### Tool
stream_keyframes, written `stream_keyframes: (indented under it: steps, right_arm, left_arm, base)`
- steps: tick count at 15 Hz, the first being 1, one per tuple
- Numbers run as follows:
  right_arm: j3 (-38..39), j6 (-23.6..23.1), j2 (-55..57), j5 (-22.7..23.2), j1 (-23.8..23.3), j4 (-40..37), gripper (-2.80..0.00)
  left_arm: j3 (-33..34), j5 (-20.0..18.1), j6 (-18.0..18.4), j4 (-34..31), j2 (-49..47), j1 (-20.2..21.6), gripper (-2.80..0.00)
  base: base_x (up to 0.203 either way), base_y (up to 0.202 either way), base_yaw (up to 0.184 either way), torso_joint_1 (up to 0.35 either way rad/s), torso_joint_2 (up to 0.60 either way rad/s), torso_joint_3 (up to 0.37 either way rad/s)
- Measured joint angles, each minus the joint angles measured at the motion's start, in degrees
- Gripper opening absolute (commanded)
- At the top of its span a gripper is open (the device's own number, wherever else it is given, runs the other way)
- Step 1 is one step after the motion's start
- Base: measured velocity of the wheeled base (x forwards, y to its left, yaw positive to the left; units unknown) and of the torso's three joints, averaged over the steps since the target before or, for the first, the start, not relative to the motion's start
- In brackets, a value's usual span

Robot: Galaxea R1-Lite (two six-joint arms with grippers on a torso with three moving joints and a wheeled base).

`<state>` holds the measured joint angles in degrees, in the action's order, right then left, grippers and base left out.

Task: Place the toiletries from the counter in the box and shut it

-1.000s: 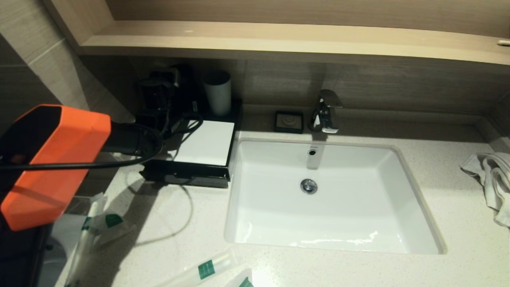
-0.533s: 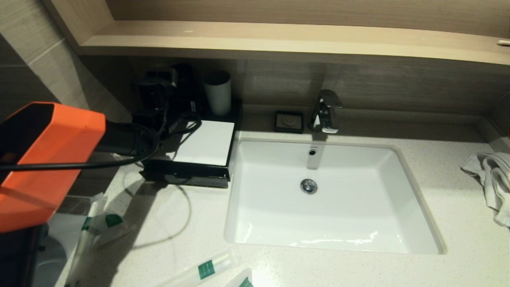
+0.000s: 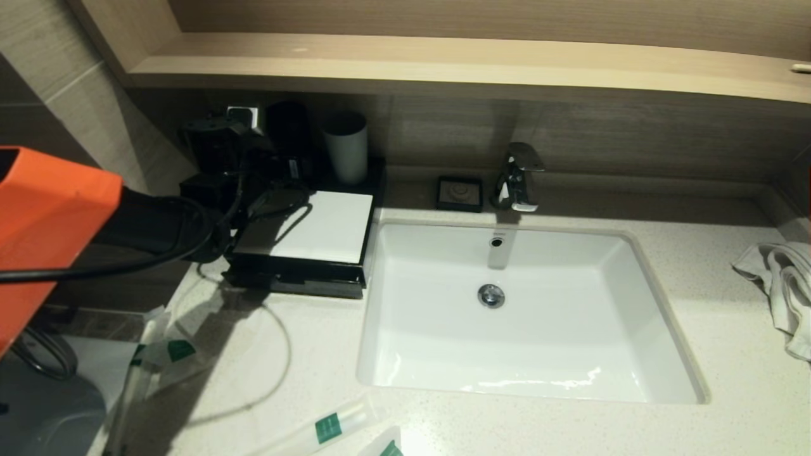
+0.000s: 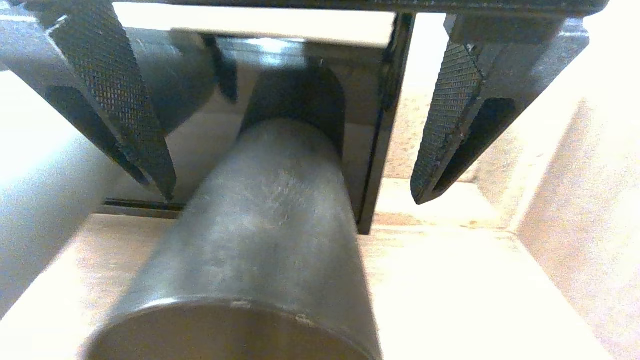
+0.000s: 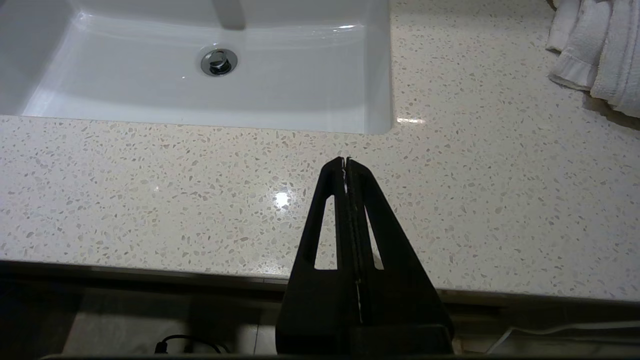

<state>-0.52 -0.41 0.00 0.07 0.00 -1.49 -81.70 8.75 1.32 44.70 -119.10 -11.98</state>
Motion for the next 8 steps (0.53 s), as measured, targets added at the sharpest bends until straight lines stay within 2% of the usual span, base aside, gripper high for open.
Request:
stream_keyframes:
  steps: [4, 8]
  right_arm:
    - [0.0, -0.1, 0.0, 0.0, 0.0, 0.0, -2.80]
    - [0.0, 0.0, 0.0, 0.0, 0.0, 0.0, -2.80]
  left_arm:
    - [9.2, -0.2, -0.2, 1.9, 5.9, 0.0, 0.00]
    - [21.5, -0.3, -1.0, 3.4, 13.9, -0.3, 0.00]
  base:
    - [0.000, 0.000, 0.000, 0.000, 0.00, 0.000]
    - [0.000, 0.000, 0.000, 0.000, 0.00, 0.000]
